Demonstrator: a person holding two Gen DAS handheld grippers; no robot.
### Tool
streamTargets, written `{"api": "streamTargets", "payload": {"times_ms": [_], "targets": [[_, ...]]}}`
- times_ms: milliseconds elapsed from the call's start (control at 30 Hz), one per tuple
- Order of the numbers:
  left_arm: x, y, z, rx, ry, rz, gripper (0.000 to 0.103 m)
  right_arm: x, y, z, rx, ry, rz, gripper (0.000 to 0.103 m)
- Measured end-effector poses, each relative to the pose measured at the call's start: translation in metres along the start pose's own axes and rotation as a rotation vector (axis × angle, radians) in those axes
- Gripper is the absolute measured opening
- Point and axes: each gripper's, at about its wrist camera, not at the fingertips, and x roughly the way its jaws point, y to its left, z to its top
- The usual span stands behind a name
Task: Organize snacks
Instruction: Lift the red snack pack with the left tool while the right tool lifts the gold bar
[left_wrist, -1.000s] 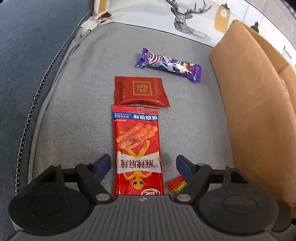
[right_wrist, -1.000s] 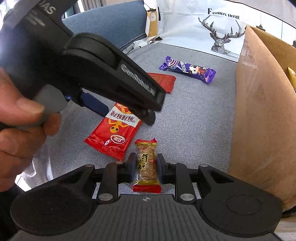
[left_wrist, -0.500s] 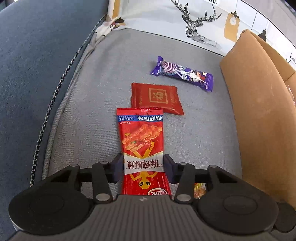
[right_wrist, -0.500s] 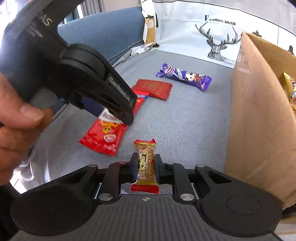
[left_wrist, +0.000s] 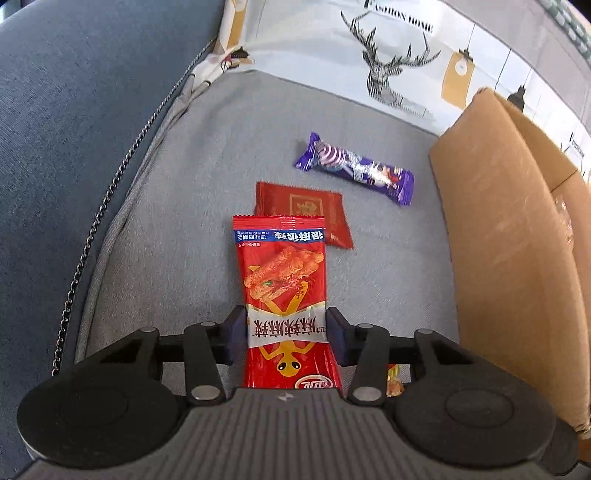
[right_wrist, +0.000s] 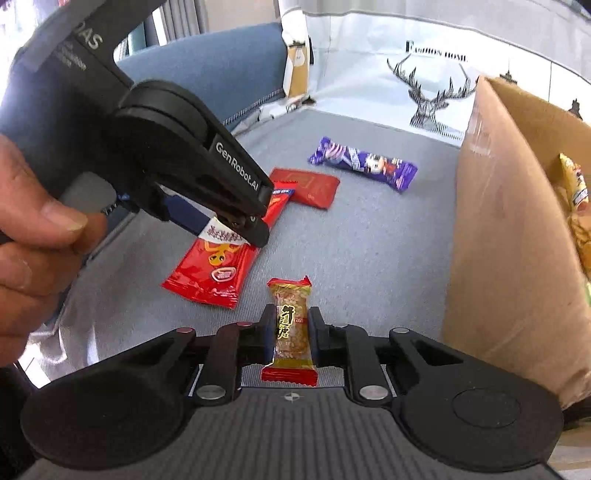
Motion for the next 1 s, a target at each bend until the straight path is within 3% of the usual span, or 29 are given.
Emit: {"api": "streamTargets", "payload": {"times_ms": [467,933,1000], "targets": [[-0.025,0.008,0.009,-0.093,-0.137,-0.089,0.05,-0.041,0.002,0.021,-0.006,-0.172,0.014,0.018],[-0.038,-0.007,0.015,-0.081,-0.211,-0.17,0.05,-0.095,-0.016,0.045,0.001,-0.294,0.007,0.018],[-0.038,-0.01,0.016,-0.074,-0.216,-0.175,0.05,-0.1,-0.02,0.046,0.007,-0.306,0.0,0.013]]}}
